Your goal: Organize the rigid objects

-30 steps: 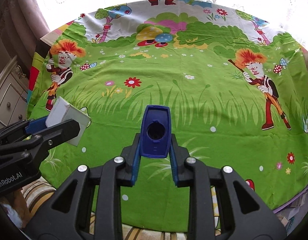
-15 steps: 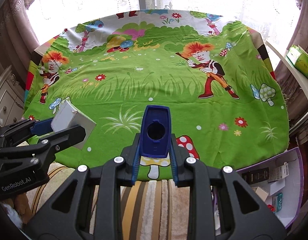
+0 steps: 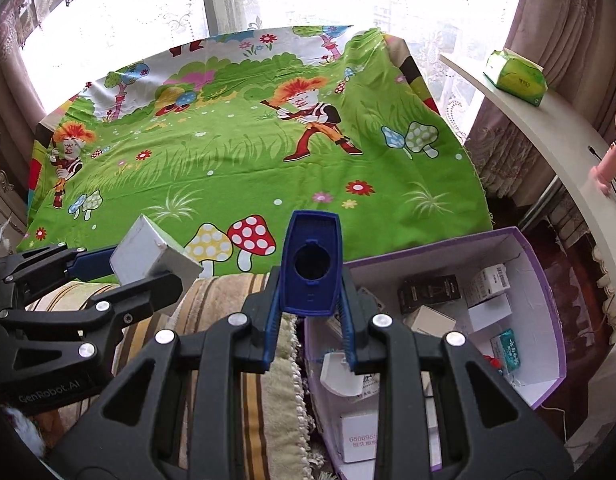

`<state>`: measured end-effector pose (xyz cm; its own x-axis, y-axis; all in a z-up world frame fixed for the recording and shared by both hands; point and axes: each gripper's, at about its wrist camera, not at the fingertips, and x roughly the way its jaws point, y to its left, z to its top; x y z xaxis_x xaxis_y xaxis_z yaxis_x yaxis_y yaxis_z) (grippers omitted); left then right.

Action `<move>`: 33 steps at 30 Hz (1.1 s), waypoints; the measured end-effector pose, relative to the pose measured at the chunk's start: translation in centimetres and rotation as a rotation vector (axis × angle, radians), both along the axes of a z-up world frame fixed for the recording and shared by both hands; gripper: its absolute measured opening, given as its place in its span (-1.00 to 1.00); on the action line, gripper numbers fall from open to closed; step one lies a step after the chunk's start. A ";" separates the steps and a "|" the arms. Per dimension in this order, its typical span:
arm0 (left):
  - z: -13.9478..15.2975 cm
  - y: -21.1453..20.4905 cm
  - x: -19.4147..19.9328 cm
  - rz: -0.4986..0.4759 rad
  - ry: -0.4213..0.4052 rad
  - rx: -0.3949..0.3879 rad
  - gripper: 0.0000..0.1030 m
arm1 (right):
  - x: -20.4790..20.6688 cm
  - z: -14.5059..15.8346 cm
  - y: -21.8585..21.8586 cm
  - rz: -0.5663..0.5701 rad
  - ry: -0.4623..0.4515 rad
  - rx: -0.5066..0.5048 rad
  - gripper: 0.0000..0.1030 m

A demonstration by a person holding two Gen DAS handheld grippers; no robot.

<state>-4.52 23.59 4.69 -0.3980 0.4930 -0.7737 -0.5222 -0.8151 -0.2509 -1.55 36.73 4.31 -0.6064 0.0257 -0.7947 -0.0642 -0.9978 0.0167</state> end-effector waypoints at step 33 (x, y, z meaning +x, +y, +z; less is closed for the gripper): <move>-3.9 7.8 5.5 -0.154 -0.141 -0.072 0.65 | 11.1 -1.3 10.7 -0.268 -0.041 0.023 0.27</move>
